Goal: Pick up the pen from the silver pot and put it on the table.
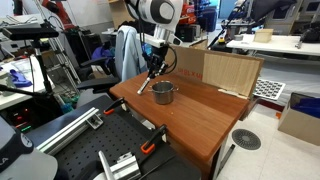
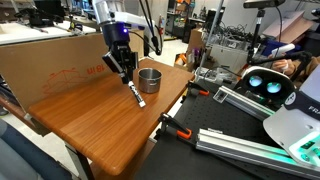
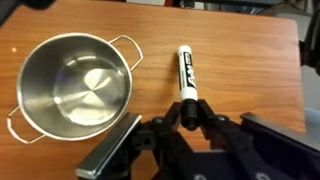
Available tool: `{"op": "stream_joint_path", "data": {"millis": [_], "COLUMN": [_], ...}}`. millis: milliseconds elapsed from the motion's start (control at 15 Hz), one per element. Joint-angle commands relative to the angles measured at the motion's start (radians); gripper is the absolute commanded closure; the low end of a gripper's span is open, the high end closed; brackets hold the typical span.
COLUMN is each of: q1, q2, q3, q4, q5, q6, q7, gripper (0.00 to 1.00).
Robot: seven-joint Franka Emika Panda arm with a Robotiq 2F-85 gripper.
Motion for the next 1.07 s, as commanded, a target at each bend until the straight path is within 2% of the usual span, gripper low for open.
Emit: {"op": "stream_joint_path", "data": {"millis": [0,400,667,733,800,1000], "q1": [0.027,0.076,0.088,0.090,0.089,0.087], "q2": [0.077,0.177,0.205,0.202,0.201,0.202], "q3": [-0.002,-0.018,-0.020,-0.020,-0.019,-0.017], "q4": [0.075,0.145,0.171,0.170,0.168,0.174], "q5": [-0.059,-0.135,-0.171,-0.176,-0.180,-0.180], "q6": [-0.006,0.082,0.086,0.080,0.079,0.079], "q7": [0.052,0.128,0.161,0.166,0.167,0.165], "gripper": [0.94,0.94,0.94,0.51,0.50,0.28]}}
